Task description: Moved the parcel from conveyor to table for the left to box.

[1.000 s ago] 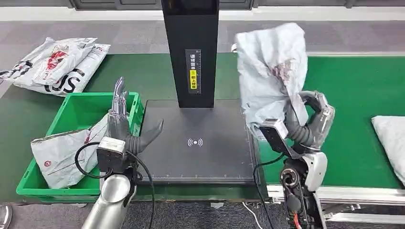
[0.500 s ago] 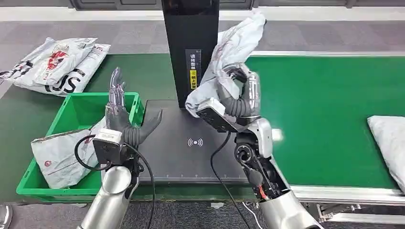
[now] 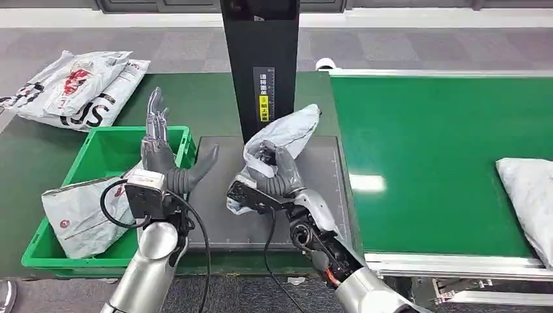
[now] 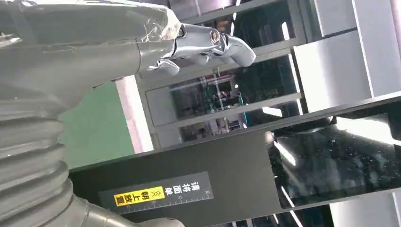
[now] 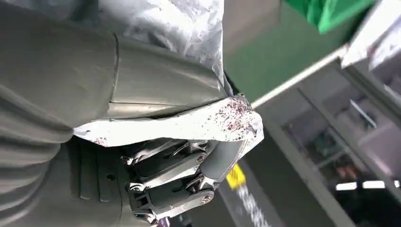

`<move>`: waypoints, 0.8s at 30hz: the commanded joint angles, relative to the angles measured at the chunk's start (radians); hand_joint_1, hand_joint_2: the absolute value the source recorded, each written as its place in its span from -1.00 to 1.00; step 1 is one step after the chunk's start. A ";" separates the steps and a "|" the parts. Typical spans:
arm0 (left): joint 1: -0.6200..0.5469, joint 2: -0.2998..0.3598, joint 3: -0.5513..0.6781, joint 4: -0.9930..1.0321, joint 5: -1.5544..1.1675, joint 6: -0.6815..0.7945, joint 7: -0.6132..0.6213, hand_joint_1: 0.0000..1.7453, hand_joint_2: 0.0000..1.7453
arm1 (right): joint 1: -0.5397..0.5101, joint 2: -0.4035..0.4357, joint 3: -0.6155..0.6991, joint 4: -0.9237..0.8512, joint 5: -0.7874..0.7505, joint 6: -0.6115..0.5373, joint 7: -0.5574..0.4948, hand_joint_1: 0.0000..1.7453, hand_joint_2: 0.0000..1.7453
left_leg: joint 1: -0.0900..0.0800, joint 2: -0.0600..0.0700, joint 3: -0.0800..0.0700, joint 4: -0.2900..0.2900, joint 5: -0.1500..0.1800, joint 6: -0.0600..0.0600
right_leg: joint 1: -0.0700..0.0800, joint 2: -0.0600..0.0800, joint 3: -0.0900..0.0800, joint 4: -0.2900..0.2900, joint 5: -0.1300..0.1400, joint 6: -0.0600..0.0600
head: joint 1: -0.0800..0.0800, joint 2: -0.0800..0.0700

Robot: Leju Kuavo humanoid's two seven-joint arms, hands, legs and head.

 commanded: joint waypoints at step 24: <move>0.045 0.056 -0.005 -0.024 -0.001 0.021 0.017 -1.00 1.00 | 0.166 -0.126 -0.039 -0.274 -0.155 -0.040 -0.086 -1.00 1.00 | 0.000 0.000 0.001 -0.001 0.001 0.000 | 0.000 -0.002 0.001 -0.002 0.001 0.000 | 0.000 0.000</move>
